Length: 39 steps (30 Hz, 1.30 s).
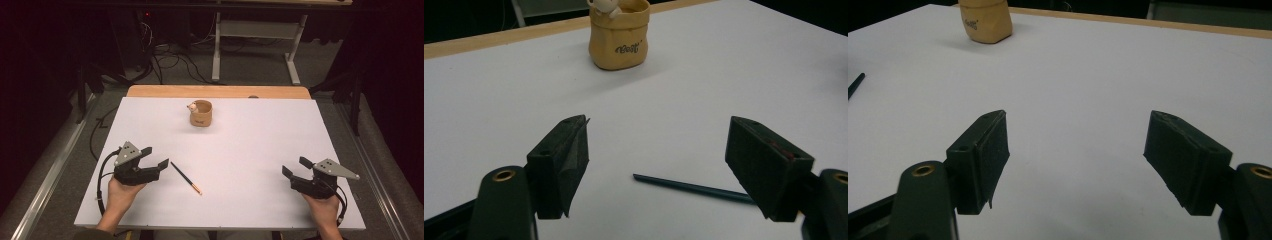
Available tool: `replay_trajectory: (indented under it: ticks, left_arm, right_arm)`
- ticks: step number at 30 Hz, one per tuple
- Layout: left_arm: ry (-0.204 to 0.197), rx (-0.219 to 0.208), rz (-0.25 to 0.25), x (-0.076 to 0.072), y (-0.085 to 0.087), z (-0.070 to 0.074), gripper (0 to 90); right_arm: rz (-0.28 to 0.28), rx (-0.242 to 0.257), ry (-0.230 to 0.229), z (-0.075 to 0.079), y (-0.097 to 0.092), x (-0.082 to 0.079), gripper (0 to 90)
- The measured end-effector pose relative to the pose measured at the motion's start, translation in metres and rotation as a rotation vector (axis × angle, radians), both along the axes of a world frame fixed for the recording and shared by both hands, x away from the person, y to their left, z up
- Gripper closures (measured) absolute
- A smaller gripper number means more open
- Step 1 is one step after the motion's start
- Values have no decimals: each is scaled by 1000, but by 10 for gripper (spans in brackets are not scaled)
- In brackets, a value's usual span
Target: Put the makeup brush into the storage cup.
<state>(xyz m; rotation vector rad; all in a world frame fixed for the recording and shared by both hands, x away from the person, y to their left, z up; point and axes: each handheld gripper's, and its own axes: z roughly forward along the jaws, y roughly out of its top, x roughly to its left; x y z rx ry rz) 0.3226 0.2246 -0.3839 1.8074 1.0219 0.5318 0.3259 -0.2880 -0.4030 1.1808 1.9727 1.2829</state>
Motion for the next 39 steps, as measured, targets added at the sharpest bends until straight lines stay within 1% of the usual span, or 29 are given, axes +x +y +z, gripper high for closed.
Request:
replay_trajectory:
  ticks: [5,7,8,9,19,22,23,26,32,35,39]
  left_arm:
    - [3,4,-16,4,-7,0,257]
    - [4,-1,-21,6,-11,1,257]
    - [0,4,-19,6,-13,1,257]
    - [3,-2,-30,7,-15,1,257]
    - [4,-19,-88,19,-47,3,257]
    - [7,-37,-103,23,-56,3,257]
    - [8,-32,-110,24,-59,4,257]
    - [6,-33,-118,27,-66,5,256]
    - [12,-21,-129,29,-71,4,256]
    - [29,-8,-129,29,-70,4,256]
    - [50,23,-135,30,-69,5,248]
  right_arm:
    - [2,1,0,0,0,0,274]
    - [2,3,0,0,0,0,274]
    - [2,2,0,0,0,0,274]
    - [1,0,-1,0,0,0,274]
    - [2,-4,-1,0,0,0,273]
    - [0,-2,-1,0,-1,0,274]
    - [0,-2,-1,0,-1,0,274]
    - [-3,4,3,0,-1,0,274]
    - [0,5,2,0,-1,0,273]
    - [-1,4,4,0,-1,0,273]
    - [2,-1,5,-1,0,0,273]
